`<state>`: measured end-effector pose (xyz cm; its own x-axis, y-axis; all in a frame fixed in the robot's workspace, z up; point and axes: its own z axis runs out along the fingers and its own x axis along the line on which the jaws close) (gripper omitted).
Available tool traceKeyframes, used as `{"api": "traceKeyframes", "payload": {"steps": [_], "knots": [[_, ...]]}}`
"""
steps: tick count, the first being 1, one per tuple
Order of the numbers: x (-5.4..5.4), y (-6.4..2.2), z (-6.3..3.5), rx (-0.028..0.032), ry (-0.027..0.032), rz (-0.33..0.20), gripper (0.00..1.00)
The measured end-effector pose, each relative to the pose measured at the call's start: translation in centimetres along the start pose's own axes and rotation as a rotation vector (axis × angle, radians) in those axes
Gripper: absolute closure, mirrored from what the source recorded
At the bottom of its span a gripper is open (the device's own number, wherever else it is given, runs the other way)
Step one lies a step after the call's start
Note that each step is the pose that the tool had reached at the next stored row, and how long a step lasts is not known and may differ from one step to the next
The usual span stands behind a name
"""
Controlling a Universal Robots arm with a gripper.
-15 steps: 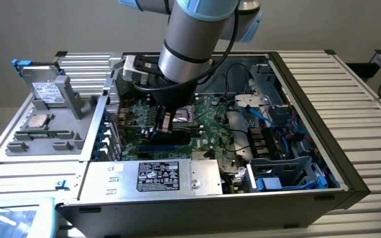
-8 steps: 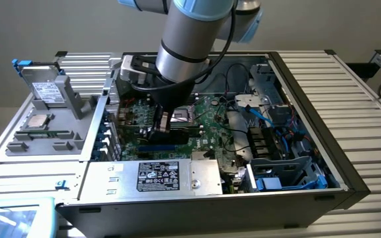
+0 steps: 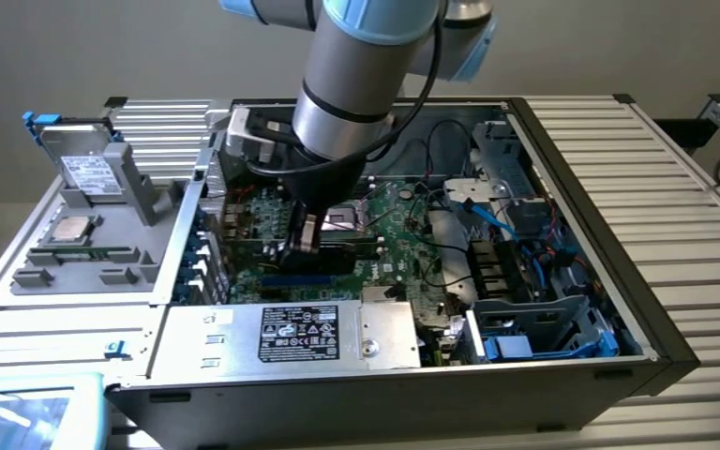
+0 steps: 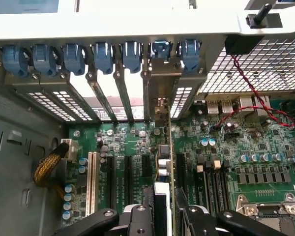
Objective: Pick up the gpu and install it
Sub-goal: 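Insert the gpu into the slot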
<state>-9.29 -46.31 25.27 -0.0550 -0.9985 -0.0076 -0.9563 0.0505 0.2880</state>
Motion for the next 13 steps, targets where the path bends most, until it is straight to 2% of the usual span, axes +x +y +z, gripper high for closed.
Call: {"api": "traceKeyframes", "payload": {"steps": [4, 9, 13], "knots": [[-0.01, 0.12, 0.40, 0.0018, 0.0002, 0.000, 0.73], [-0.06, 0.17, 0.45, 0.0025, 0.0010, 0.000, 0.73], [-0.06, 0.17, 0.45, 0.0135, 0.0039, 0.001, 0.73]]}}
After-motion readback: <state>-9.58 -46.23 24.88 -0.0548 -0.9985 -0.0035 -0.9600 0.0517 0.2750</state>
